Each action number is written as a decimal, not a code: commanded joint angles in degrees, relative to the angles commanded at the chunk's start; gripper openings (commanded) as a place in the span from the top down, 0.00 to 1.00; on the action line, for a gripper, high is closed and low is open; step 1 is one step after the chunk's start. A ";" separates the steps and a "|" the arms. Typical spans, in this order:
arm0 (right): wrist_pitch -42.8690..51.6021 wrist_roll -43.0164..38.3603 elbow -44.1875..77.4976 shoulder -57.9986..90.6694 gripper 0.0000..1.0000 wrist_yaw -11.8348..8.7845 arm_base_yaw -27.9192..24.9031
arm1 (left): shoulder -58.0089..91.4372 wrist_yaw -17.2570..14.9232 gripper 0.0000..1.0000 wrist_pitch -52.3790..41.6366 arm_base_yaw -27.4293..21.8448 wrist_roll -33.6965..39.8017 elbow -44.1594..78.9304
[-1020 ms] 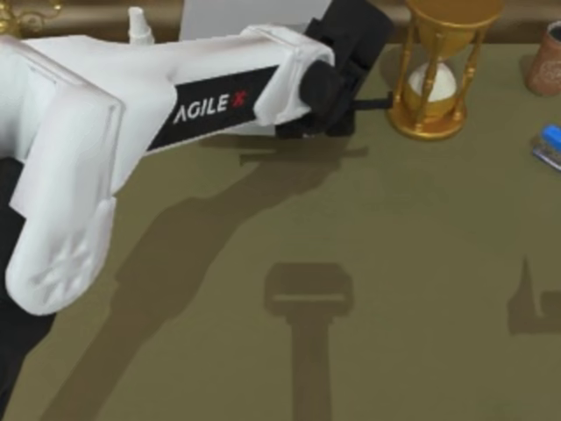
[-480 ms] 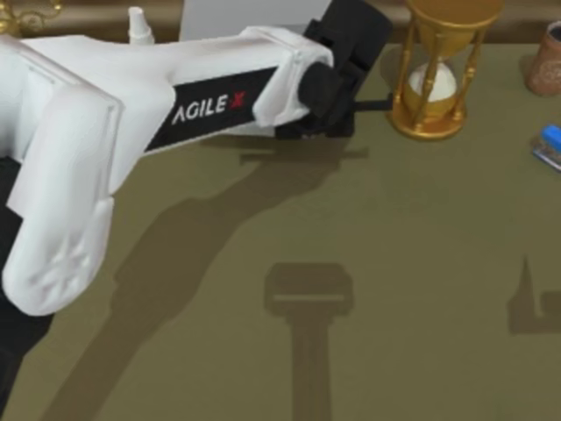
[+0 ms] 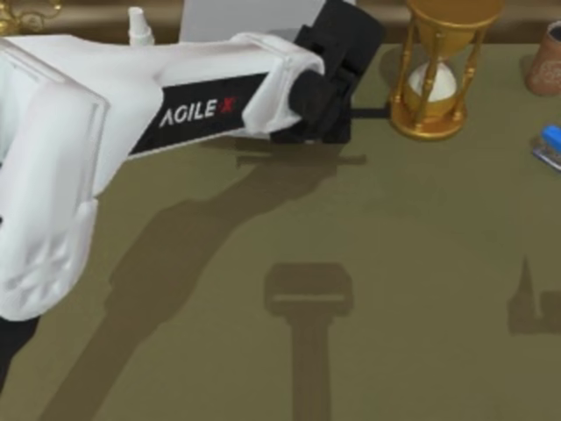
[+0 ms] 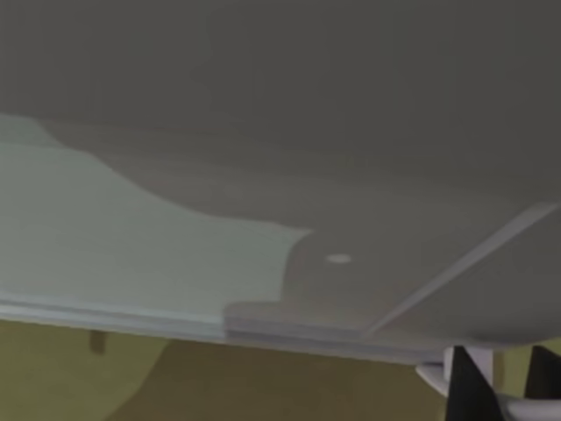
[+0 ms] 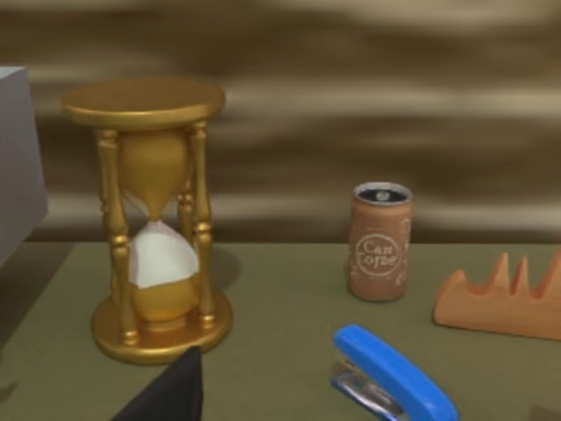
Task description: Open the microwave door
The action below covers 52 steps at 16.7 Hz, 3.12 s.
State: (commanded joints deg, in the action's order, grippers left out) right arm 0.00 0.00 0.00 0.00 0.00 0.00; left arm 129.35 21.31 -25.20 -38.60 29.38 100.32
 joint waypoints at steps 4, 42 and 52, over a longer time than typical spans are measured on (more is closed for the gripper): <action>0.00 0.00 0.00 0.00 0.00 0.00 0.00 | 0.00 0.00 1.00 0.00 0.00 0.00 0.00; 0.00 0.00 0.00 0.00 0.00 0.00 0.00 | -3.19 -2.46 1.00 3.58 0.38 -3.64 -5.52; 0.00 0.00 0.00 0.00 0.00 0.00 0.00 | -3.19 -2.46 1.00 3.58 0.38 -3.64 -5.52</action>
State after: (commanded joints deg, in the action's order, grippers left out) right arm 0.00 0.00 0.00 0.00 0.00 0.00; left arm 126.16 18.85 -21.62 -38.21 25.74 94.79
